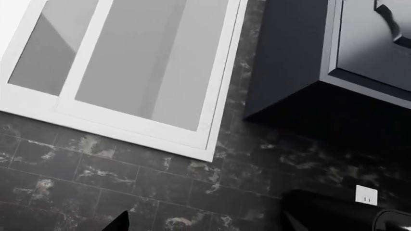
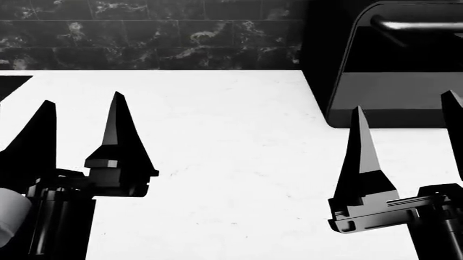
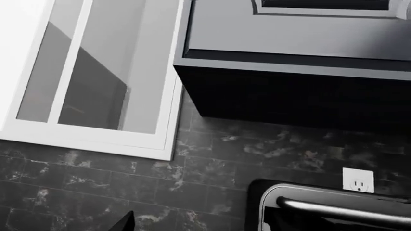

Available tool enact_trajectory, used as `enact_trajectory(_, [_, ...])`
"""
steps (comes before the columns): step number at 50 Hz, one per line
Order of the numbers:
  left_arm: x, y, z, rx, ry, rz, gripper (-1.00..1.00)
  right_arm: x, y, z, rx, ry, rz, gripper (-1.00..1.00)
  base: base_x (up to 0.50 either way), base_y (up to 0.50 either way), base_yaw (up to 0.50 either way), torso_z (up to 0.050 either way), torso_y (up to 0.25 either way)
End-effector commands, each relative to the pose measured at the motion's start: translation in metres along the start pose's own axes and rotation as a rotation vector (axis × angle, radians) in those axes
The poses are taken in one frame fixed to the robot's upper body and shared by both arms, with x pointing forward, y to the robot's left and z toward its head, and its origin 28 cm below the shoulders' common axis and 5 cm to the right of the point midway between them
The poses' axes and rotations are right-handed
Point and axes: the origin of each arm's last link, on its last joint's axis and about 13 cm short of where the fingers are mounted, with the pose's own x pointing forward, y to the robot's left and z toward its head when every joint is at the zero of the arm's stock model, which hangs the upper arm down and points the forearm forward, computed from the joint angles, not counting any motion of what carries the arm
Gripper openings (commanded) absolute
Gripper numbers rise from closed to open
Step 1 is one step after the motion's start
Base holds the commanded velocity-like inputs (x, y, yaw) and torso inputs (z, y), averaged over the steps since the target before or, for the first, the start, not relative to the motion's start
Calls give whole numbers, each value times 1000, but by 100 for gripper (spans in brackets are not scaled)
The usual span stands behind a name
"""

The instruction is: Place the eggs and milk next to the bowl.

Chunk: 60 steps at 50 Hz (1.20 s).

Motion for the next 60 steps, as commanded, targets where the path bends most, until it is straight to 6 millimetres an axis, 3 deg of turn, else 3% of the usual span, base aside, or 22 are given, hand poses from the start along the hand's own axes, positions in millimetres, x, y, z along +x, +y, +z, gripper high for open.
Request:
enact_trajectory(1, [0, 0, 0, 1, 1, 1, 100, 0, 0, -1, 0, 1, 1, 100, 0, -324, 0, 0, 0])
enact_trajectory(60, [1, 1, -2, 4, 3, 7, 100, 1, 0, -3, -6, 2, 9, 100, -1, -351, 0, 0, 0])
